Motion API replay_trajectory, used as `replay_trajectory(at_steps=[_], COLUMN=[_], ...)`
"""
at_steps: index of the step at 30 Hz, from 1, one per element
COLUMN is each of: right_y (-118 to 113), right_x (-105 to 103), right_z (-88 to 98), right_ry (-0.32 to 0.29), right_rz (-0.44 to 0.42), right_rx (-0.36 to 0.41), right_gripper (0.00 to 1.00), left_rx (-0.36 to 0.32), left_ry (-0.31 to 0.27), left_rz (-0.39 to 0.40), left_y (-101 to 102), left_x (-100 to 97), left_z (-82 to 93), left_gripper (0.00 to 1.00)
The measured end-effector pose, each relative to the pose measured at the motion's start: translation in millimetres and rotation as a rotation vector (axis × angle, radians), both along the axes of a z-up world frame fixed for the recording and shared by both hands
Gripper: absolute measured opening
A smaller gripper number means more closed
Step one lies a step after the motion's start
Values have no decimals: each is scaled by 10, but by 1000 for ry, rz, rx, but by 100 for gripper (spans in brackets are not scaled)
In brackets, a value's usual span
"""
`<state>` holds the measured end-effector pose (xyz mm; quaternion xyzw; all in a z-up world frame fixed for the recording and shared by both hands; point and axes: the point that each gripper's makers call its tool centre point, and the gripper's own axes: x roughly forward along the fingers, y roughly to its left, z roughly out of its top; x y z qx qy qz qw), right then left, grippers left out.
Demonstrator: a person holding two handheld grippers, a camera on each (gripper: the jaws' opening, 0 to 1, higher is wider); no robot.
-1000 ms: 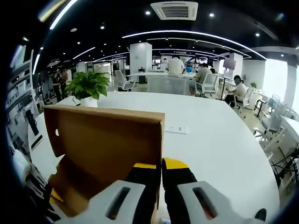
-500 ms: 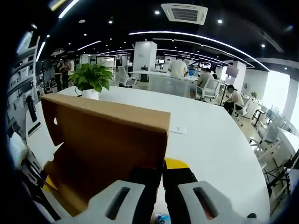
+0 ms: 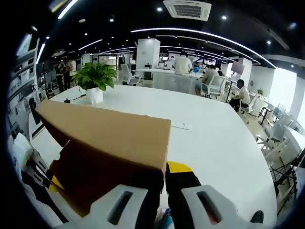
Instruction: Operate the shoe box by opening the lid, removing the specified soft item, and placing it in the target area until the item is outside and the box remains undamaged.
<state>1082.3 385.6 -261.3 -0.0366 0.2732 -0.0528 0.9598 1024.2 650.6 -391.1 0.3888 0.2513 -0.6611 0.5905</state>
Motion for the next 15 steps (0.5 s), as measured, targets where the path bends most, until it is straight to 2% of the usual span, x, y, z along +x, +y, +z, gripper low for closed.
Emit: replay_trajectory(at_steps=[3, 15], right_y=[27, 43], right_x=[-39, -53], right_z=[-58, -72], right_ry=[25, 15], right_rz=[3, 10], right_rx=[7, -13], right_gripper=[0, 0], left_rx=[-9, -23], left_ry=[2, -21], left_rz=[11, 31], left_y=[-4, -12], left_x=[6, 21], left_z=[-2, 7], left_gripper=[3, 6])
